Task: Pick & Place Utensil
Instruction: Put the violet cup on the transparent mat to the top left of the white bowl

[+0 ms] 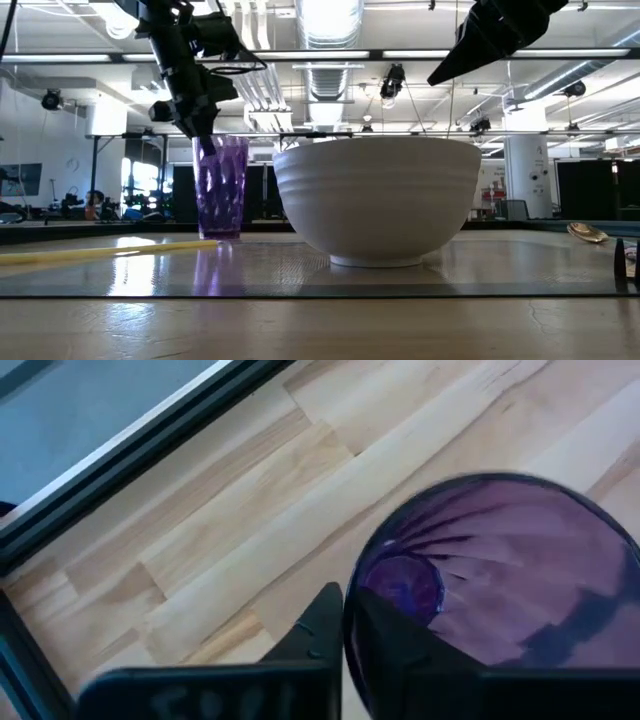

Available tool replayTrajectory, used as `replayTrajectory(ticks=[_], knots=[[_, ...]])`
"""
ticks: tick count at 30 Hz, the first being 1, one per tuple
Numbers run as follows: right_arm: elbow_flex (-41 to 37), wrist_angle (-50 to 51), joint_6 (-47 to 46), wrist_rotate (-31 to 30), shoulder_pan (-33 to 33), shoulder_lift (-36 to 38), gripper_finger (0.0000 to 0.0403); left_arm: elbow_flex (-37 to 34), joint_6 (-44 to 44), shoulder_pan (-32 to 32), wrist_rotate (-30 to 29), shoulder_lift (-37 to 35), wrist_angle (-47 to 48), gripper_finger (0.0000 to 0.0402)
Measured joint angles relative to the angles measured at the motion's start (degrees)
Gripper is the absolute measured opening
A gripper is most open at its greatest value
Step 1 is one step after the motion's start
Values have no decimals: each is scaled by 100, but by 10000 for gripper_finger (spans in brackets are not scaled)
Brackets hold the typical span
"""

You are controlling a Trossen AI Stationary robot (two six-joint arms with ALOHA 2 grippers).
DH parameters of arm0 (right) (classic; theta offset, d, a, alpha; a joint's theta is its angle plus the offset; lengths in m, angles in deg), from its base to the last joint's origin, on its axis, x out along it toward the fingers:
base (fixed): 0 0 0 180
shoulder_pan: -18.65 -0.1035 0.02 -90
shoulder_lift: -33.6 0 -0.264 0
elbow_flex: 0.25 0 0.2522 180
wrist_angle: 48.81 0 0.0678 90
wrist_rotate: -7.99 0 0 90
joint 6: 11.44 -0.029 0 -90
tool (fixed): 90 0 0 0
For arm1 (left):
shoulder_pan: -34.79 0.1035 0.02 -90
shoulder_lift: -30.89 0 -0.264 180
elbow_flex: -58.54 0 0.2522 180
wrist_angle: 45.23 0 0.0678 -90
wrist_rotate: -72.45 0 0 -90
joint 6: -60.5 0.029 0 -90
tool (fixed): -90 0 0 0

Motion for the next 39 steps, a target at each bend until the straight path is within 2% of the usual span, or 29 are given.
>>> replayTrajectory(ticks=[11,21,27,39], knots=[[0,3,24,0,0,0,73,111,488,-4,59,-58,28,5],[0,4,38,0,1,0,66,653,763,-235,836,-228,249,3],[0,7,22,0,2,0,75,972,631,-745,929,-285,788,3],[-95,8,-328,11,0,-2,69,1043,177,-2054,1244,-317,822,3]])
